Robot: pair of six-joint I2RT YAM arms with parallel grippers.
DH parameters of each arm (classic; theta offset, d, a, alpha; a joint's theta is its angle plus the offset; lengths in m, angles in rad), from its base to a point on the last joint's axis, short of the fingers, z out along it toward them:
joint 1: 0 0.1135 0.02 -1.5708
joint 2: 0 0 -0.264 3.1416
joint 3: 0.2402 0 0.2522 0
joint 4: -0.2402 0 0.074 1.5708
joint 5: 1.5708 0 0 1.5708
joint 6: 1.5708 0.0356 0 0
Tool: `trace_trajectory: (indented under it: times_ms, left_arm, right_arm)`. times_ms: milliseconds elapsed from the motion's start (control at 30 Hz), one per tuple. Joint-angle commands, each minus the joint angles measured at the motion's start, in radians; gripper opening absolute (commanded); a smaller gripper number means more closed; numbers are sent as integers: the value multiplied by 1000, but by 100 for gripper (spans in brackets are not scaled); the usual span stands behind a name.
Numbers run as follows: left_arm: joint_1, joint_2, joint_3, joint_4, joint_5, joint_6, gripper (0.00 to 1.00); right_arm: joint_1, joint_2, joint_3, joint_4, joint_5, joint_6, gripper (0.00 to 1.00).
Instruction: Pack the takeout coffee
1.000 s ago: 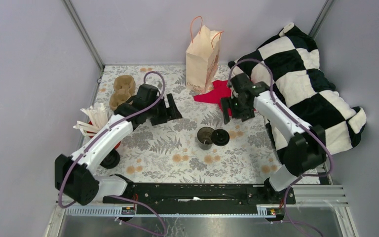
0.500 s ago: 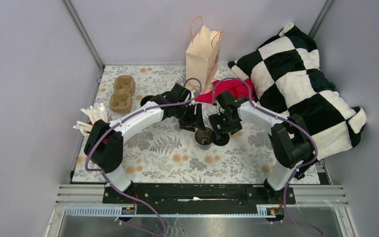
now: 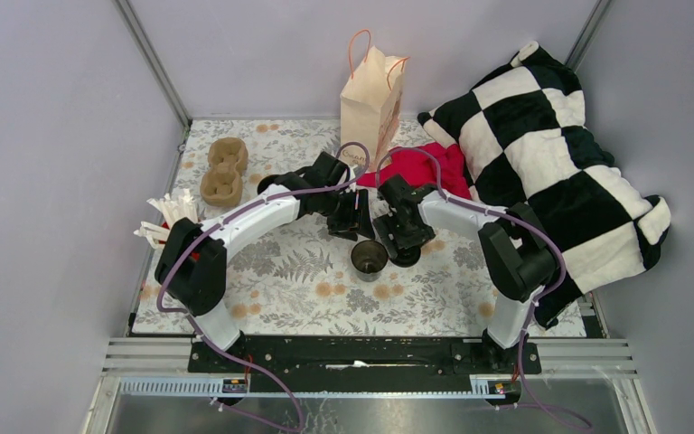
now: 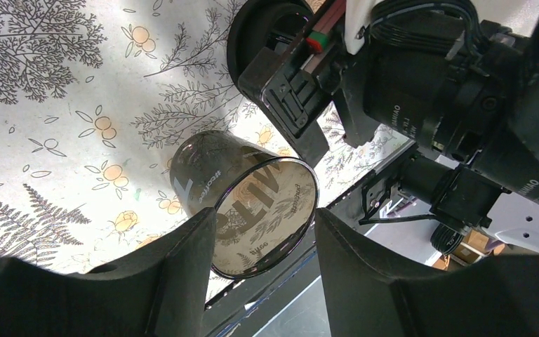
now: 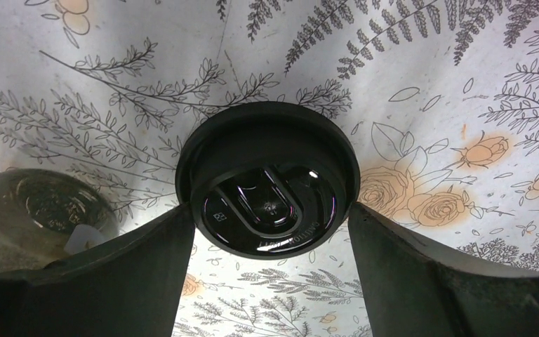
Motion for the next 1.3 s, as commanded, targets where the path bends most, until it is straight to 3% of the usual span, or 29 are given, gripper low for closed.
trace_trajectory:
  times_ms: [0,300,500,700,833,1267]
  left_arm:
    - [0,-32,13,14,-19,8,57]
    - [8,-120,-31,3,-116,5,58]
    - [23,-186,-78,-16,-156,-4,59]
    - [32,-235,-130,-13,-154,-31,62]
    - [36,-264,-162,-8,-171,-54,65]
    - [141,-398,-300,-96,-256,-117,70]
  right_arm:
    - [11,17,41,28,49,18,86]
    - [12,25,42,16,73,32,72]
    - [-6,-139,55,-123,159,7,71]
    - [50,-291,134,-210,-16,-21,70]
    - [149,-224,249,-262,-109,-15,69]
    - [274,-75,368,-345,-37,-6,69]
